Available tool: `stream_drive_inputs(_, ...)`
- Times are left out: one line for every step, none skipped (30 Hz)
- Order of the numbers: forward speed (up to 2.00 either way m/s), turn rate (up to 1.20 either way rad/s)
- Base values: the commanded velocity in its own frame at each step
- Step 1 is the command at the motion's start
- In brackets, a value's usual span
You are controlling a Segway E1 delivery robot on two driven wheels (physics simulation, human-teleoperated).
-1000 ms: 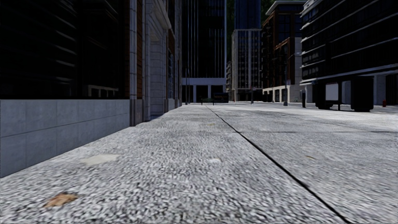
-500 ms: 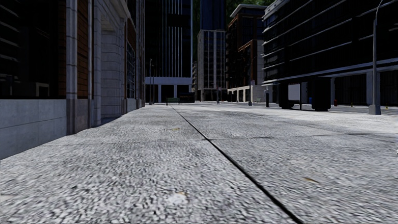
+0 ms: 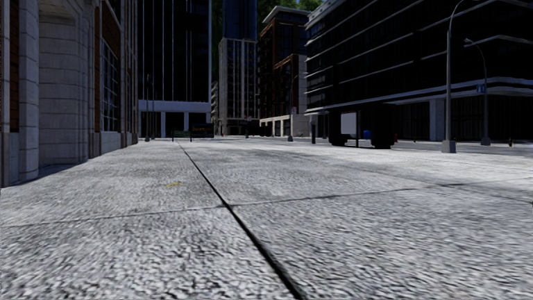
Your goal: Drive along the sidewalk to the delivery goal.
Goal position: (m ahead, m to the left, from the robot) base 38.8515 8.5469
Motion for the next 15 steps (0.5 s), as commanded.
stream_drive_inputs(2.00,0.00)
stream_drive_inputs(2.00,0.00)
stream_drive_inputs(2.00,0.00)
stream_drive_inputs(2.00,0.00)
stream_drive_inputs(2.00,0.00)
stream_drive_inputs(2.00,0.00)
stream_drive_inputs(2.00,0.00)
stream_drive_inputs(2.00,0.00)
stream_drive_inputs(2.00,0.00)
stream_drive_inputs(2.00,0.00)
stream_drive_inputs(2.00,0.00)
stream_drive_inputs(2.00,0.00)
stream_drive_inputs(2.00,0.00)
stream_drive_inputs(2.00,0.00)
stream_drive_inputs(2.00,0.00)
